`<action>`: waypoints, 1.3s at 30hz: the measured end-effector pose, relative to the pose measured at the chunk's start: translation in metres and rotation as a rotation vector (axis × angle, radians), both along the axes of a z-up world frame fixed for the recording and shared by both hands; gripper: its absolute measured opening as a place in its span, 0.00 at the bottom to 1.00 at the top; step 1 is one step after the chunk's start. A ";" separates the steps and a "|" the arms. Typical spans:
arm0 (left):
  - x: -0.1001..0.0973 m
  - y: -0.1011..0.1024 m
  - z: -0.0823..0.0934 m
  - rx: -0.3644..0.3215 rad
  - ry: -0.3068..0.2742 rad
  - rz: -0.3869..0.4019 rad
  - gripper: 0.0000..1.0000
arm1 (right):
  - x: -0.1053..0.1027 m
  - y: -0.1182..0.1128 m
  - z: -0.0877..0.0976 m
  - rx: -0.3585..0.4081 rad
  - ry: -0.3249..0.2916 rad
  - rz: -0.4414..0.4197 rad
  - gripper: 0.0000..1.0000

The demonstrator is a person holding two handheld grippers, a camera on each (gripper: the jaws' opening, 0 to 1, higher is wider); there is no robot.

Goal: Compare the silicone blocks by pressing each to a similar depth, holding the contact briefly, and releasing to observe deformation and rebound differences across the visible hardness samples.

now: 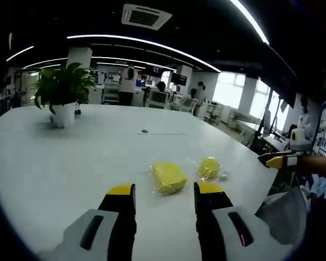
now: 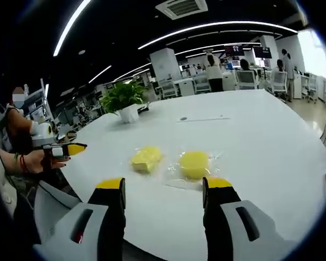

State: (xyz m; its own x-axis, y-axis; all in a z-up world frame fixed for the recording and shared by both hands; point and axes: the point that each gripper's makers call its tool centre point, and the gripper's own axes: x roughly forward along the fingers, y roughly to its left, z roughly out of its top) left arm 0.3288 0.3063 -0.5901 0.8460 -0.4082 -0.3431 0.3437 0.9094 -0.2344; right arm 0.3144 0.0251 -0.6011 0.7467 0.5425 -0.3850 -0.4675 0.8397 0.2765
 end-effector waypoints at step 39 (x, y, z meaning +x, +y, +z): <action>0.033 -0.038 -0.003 0.008 0.074 -0.122 0.59 | 0.006 -0.009 -0.011 0.056 0.024 -0.034 0.53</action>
State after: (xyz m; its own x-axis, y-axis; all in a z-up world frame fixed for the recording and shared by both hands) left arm 0.3622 0.2681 -0.5931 0.7628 -0.5033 -0.4060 0.4338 0.8639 -0.2560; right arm 0.3204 0.0165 -0.6123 0.7557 0.5386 -0.3726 -0.4321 0.8376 0.3342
